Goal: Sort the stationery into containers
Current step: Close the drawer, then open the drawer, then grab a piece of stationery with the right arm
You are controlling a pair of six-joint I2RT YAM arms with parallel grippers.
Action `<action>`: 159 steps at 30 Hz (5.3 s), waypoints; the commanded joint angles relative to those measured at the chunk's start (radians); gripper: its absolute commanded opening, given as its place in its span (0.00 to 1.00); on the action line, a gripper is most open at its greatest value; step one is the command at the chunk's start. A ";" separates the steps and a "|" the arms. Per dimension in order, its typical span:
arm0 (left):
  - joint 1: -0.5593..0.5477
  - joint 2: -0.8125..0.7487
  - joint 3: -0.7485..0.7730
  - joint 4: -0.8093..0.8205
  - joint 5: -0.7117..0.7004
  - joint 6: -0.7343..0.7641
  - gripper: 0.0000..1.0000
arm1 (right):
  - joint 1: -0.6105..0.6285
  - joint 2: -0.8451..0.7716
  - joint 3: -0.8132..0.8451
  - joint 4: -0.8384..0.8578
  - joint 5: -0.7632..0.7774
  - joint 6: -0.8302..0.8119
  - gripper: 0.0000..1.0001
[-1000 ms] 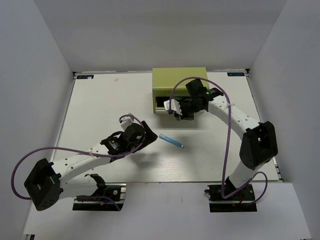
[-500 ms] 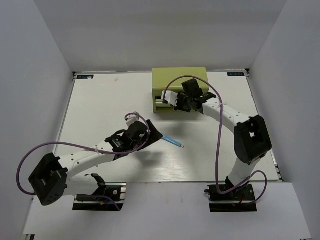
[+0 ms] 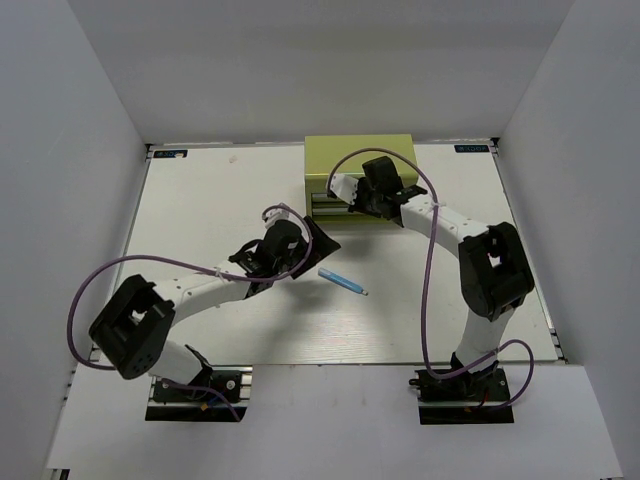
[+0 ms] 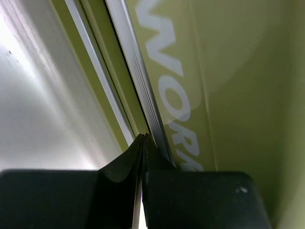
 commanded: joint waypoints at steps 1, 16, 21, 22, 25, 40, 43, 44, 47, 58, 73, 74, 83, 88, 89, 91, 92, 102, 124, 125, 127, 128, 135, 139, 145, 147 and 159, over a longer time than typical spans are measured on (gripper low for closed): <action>0.025 0.026 0.037 0.095 0.067 -0.029 1.00 | -0.030 -0.005 0.053 0.110 0.068 0.017 0.00; 0.093 0.296 0.118 0.420 0.118 -0.228 0.78 | -0.064 -0.362 -0.185 -0.048 -0.468 0.141 0.44; 0.093 0.383 0.109 0.592 0.020 -0.283 0.45 | -0.081 -0.511 -0.271 0.007 -0.542 0.253 0.39; 0.084 0.401 0.109 0.606 0.003 -0.294 0.45 | -0.082 -0.519 -0.275 0.026 -0.541 0.267 0.36; 0.084 0.435 0.084 0.692 -0.039 -0.328 0.54 | -0.090 -0.534 -0.280 0.049 -0.512 0.285 0.35; 0.084 0.641 0.184 0.867 -0.102 -0.380 0.66 | -0.151 -0.441 -0.165 0.073 -0.426 0.320 0.50; 0.084 0.664 0.193 0.926 -0.121 -0.380 0.63 | -0.165 -0.445 -0.168 0.077 -0.423 0.319 0.50; 0.084 0.664 0.193 0.939 -0.122 -0.380 0.63 | -0.168 -0.447 -0.168 0.077 -0.420 0.317 0.50; 0.084 0.682 0.212 0.939 -0.131 -0.380 0.63 | -0.176 -0.444 -0.168 0.083 -0.418 0.317 0.50; 0.093 0.765 0.270 0.969 -0.188 -0.400 0.57 | -0.200 -0.439 -0.154 0.073 -0.401 0.316 0.50; 0.084 0.784 0.230 1.009 -0.194 -0.420 0.23 | -0.203 -0.306 -0.024 0.075 -0.366 0.227 0.69; 0.084 0.784 0.216 1.009 -0.194 -0.420 0.22 | -0.203 -0.286 0.011 0.066 -0.355 0.222 0.69; 0.065 0.728 0.111 1.068 -0.146 -0.420 0.16 | -0.205 -0.085 0.238 -0.100 -0.282 0.231 0.64; 0.065 0.687 0.055 1.092 -0.137 -0.420 0.16 | -0.205 -0.039 0.284 -0.134 -0.259 0.244 0.63; 0.065 0.675 0.055 1.101 -0.128 -0.420 0.16 | -0.203 -0.036 0.285 -0.137 -0.255 0.244 0.63; 0.065 0.659 0.034 1.101 -0.112 -0.420 0.16 | -0.203 -0.031 0.288 -0.141 -0.242 0.244 0.63; 0.065 0.647 0.034 1.101 -0.097 -0.420 0.16 | -0.205 -0.027 0.289 -0.146 -0.240 0.245 0.63; 0.056 0.604 -0.012 1.071 -0.049 -0.411 0.33 | -0.203 -0.075 0.246 -0.135 -0.266 0.251 0.63; 0.065 0.186 -0.054 0.407 0.187 -0.087 1.00 | -0.185 -0.524 -0.260 -0.350 -0.817 -0.100 0.38; 0.065 0.126 -0.054 0.299 0.187 -0.061 1.00 | -0.176 -0.525 -0.271 -0.353 -0.821 -0.103 0.36; 0.065 0.057 -0.080 0.192 0.156 0.014 1.00 | -0.156 -0.516 -0.324 -0.364 -0.814 -0.109 0.36; 0.065 0.022 -0.090 0.146 0.145 0.037 1.00 | -0.139 -0.501 -0.344 -0.362 -0.808 -0.103 0.38; 0.076 -0.273 -0.136 -0.283 -0.058 0.167 1.00 | 0.014 -0.383 -0.430 -0.209 -0.631 0.044 0.59; 0.076 -0.426 -0.175 -0.389 -0.135 0.167 1.00 | 0.103 -0.292 -0.401 -0.131 -0.515 0.156 0.63; 0.076 -0.627 -0.241 -0.535 -0.229 0.095 1.00 | 0.192 -0.159 -0.346 -0.017 -0.358 0.317 0.64; 0.076 -0.704 -0.253 -0.583 -0.241 0.060 1.00 | 0.217 -0.128 -0.320 -0.006 -0.314 0.356 0.64; 0.076 -0.810 -0.301 -0.628 -0.272 0.013 1.00 | 0.246 -0.043 -0.303 -0.022 -0.257 0.388 0.34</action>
